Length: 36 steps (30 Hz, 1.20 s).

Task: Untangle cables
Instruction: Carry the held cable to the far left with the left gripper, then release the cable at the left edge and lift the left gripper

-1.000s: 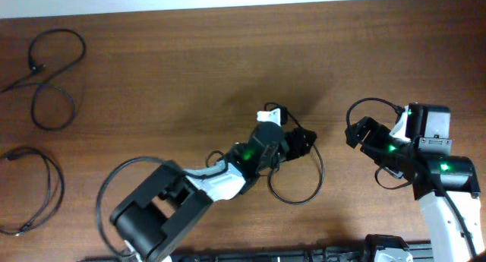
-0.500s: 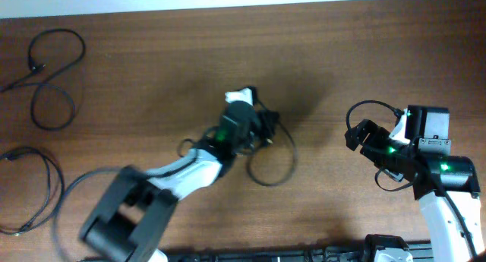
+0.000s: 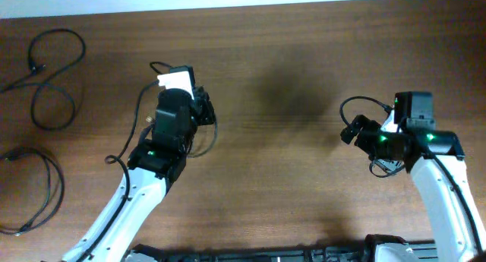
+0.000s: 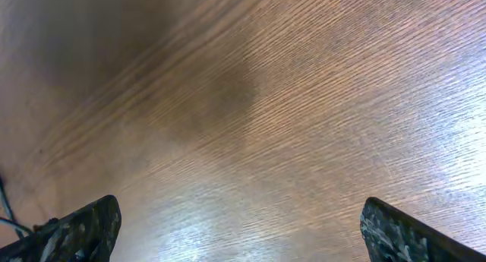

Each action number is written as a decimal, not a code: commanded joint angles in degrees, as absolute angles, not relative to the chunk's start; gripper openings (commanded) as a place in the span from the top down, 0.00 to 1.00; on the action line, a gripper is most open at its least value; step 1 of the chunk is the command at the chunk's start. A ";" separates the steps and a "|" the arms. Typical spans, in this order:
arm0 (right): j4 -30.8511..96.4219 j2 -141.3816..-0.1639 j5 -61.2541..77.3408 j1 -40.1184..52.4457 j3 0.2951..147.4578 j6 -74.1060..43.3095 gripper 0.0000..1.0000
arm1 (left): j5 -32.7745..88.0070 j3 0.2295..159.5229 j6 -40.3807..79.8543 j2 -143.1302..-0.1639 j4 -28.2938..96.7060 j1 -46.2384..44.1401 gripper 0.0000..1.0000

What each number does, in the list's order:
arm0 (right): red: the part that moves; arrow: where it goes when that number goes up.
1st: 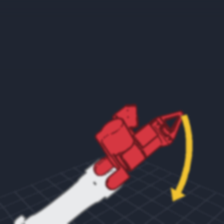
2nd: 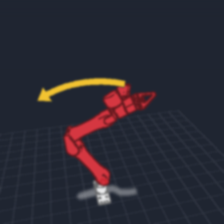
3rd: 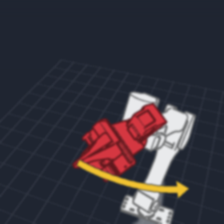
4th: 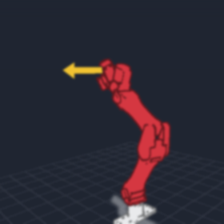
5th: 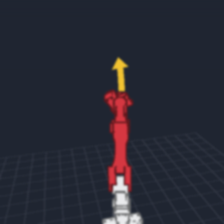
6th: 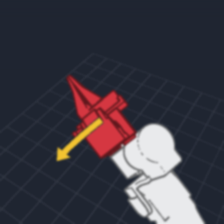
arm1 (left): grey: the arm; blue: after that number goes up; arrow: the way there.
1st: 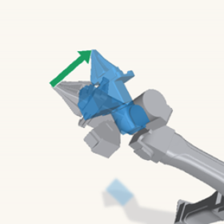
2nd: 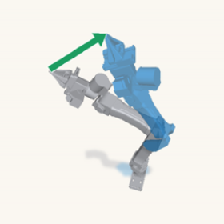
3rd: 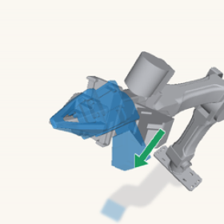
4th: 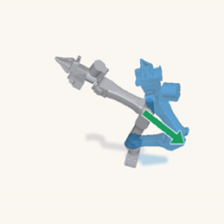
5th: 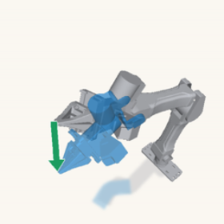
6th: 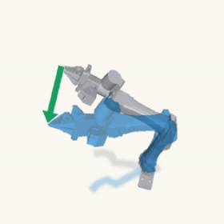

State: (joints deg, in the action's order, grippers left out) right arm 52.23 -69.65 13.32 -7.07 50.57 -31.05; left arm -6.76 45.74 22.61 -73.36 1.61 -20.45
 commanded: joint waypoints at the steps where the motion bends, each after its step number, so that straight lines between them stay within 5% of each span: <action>1: 53.10 -71.31 12.99 -6.76 50.70 -30.72 0.01 | -25.45 45.69 17.10 -74.46 2.46 -19.84 1.00; 6: 55.64 -73.03 13.04 -6.76 50.70 -30.72 0.01 | -40.97 45.69 7.92 -74.46 -13.06 -14.70 1.00; 14: 55.59 -73.63 13.06 -6.76 50.70 -30.72 0.01 | -23.40 45.69 7.84 -78.22 -17.47 -3.88 1.00; 25: 55.75 -73.63 13.08 -6.76 50.70 -30.74 0.01 | -23.09 45.69 -0.32 -98.37 -33.78 0.82 0.98; 27: 55.72 -73.63 13.08 -6.76 50.70 -30.74 0.01 | -23.11 45.69 -0.30 -101.21 -33.36 0.91 0.75; 29: 55.75 -73.63 13.08 -6.76 50.70 -30.72 0.01 | -23.11 45.69 -0.30 -101.89 -33.10 0.91 0.28; 31: 55.77 -73.63 13.08 -6.76 50.70 -30.72 0.01 | -23.11 45.69 -0.30 -101.10 -33.36 0.80 0.09; 36: 55.75 -73.63 13.06 -6.76 50.70 -30.72 0.01 | -12.86 45.69 -0.32 -93.19 -22.46 0.78 0.01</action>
State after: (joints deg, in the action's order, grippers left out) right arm 55.64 -73.47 13.34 -7.07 50.57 -31.03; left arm -21.56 45.43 0.16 -100.07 -27.00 0.51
